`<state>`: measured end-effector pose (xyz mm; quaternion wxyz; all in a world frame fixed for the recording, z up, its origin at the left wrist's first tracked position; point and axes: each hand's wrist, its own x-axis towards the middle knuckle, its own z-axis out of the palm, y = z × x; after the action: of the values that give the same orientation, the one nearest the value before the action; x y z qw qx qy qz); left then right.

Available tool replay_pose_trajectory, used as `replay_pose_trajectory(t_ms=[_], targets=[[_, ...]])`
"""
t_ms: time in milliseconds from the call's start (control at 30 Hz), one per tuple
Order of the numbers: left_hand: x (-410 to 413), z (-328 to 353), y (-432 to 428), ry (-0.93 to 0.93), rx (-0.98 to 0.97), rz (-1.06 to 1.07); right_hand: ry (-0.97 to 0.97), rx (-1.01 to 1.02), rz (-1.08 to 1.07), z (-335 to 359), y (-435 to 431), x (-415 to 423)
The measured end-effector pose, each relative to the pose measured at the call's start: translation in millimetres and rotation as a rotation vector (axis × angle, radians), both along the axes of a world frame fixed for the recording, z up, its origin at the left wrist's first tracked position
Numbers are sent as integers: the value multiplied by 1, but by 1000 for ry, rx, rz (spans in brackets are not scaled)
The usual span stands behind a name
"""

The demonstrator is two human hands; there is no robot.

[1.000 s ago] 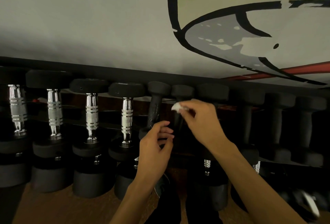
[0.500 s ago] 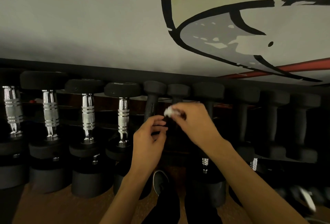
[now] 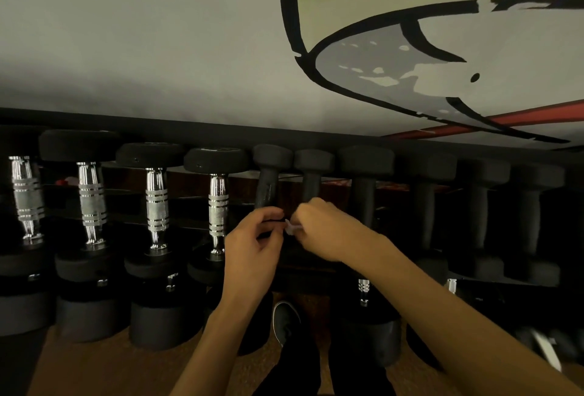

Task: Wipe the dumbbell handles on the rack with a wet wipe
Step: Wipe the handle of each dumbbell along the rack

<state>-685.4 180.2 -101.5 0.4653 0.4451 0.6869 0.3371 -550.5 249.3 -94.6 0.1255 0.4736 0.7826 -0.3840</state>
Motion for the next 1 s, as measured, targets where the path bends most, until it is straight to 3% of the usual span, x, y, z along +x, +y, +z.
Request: replay_pose_trajectory(t_ms=[133, 267, 400, 533, 767, 1000], targets=[[3, -3, 0, 13, -6, 10, 344, 77, -351, -12, -8, 32], [12, -4, -3, -4, -20, 3, 499, 230, -572, -17, -2, 31], [13, -2, -7, 10, -5, -26, 468, 264, -475, -25, -7, 24], [2, 0, -11, 11, -11, -6, 319, 104, -271, -29, -27, 28], [-13, 0, -13, -36, -38, 96, 537, 253, -467, -13, 4, -4], [-25, -3, -17, -65, -31, 136, 604, 238, -482, -27, 17, -39]])
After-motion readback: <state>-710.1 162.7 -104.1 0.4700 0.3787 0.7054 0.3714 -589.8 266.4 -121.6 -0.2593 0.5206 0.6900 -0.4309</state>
